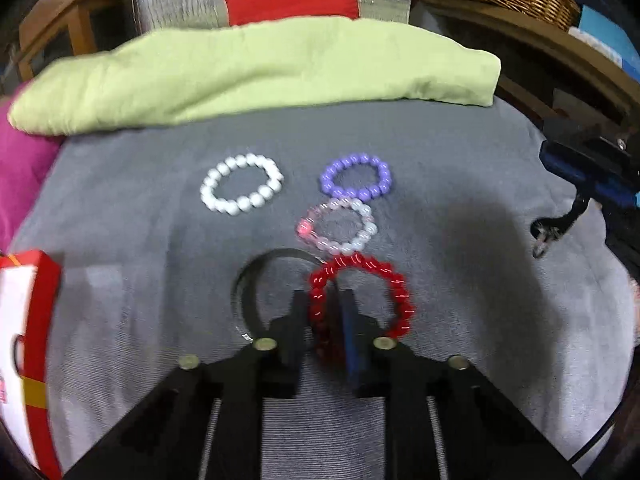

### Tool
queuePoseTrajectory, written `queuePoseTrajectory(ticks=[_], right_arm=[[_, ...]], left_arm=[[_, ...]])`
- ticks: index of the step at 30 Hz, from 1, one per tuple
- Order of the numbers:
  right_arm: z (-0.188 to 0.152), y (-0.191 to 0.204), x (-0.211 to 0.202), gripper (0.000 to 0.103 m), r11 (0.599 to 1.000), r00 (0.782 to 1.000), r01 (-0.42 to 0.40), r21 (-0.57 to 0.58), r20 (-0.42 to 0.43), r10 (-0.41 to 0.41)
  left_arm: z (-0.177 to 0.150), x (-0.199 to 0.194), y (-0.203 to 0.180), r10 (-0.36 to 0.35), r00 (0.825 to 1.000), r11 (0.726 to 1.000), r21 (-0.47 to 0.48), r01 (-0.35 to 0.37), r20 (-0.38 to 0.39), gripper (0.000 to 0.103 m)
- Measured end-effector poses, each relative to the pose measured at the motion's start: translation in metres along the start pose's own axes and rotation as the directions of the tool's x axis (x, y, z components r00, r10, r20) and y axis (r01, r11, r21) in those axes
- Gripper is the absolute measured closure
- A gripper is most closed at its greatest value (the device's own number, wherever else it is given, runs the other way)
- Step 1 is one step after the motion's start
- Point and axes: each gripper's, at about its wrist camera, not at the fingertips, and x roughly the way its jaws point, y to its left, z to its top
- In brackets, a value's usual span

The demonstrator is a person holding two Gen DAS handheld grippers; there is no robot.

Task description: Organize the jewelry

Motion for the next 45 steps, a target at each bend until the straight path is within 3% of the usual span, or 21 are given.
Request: queuePoseTrajectory(ticks=[13, 23, 45], right_arm=[[-0.002, 0.002, 0.003, 0.093, 1.000, 1.000, 0.006, -0.015, -0.008, -0.006], [-0.009, 0.003, 0.010, 0.093, 0.999, 0.999, 0.030, -0.042, -0.025, -0.031], [-0.022, 0.009, 0.021, 0.094, 0.993, 0.996, 0.062, -0.104, -0.061, -0.069]], left_arm=[[0.005, -0.048, -0.009, -0.010, 0.994, 0.999, 0.042, 0.006, 0.105, 0.093], [0.006, -0.085, -0.015, 0.037, 0.986, 0.997, 0.060, -0.047, 0.162, 0.093], [-0.005, -0.111, 0.022, 0.206, 0.968, 0.978, -0.017, -0.206, 0.142, 0.093]])
